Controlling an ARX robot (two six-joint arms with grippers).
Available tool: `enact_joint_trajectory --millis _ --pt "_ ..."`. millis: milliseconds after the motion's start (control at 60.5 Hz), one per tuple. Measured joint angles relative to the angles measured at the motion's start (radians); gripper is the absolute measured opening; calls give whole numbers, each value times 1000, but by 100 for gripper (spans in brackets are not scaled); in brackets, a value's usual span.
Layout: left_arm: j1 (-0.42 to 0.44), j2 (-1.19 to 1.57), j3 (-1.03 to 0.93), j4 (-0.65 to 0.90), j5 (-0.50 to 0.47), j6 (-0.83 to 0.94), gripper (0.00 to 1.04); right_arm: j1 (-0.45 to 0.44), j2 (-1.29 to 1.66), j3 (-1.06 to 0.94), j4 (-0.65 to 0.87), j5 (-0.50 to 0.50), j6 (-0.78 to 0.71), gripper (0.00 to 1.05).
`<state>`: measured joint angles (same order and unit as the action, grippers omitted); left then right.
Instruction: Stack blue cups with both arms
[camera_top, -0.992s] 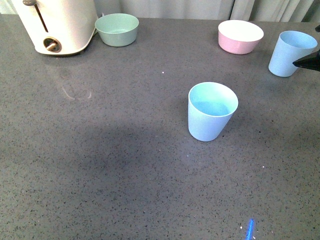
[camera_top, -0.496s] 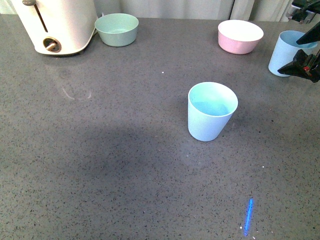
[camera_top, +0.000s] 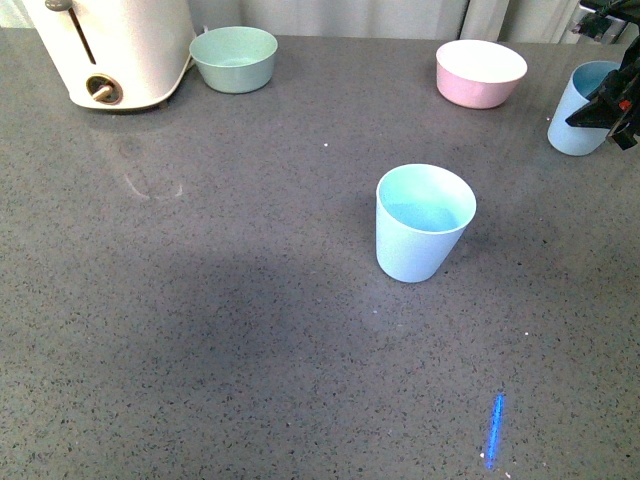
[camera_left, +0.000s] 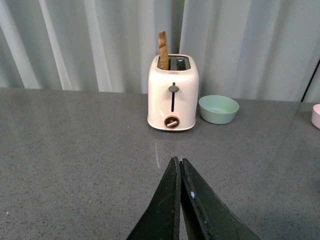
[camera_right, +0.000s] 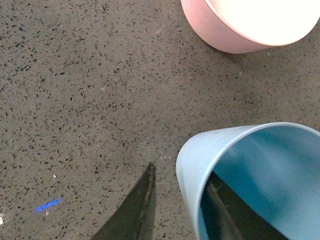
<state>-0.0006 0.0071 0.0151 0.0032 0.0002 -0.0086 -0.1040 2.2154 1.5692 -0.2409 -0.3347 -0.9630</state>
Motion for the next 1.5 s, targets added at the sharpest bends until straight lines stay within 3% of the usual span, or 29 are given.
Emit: enact_joint_trajectory --millis 116,331,545,793,1174,1372,1504 --pt "0 0 0 -1 0 0 2 -14 -2 0 -15 -13 6 2" --pt "0 -1 0 -1 0 0 2 -37 -49 -10 -55 -53 10 2" --pt "0 -1 0 -1 0 0 2 -13 -214 -89 -157 -194 -17 2" --pt "0 -1 0 -1 0 0 2 153 -510 -260 -280 -371 -41 2" --pt "0 -1 0 -1 0 0 2 297 -573 -396 -325 -299 -100 2" --pt "0 -1 0 -1 0 0 30 331 -572 -398 -333 -258 -113 2" --pt "0 -1 0 -1 0 0 55 354 -565 -398 -333 -238 -115 2"
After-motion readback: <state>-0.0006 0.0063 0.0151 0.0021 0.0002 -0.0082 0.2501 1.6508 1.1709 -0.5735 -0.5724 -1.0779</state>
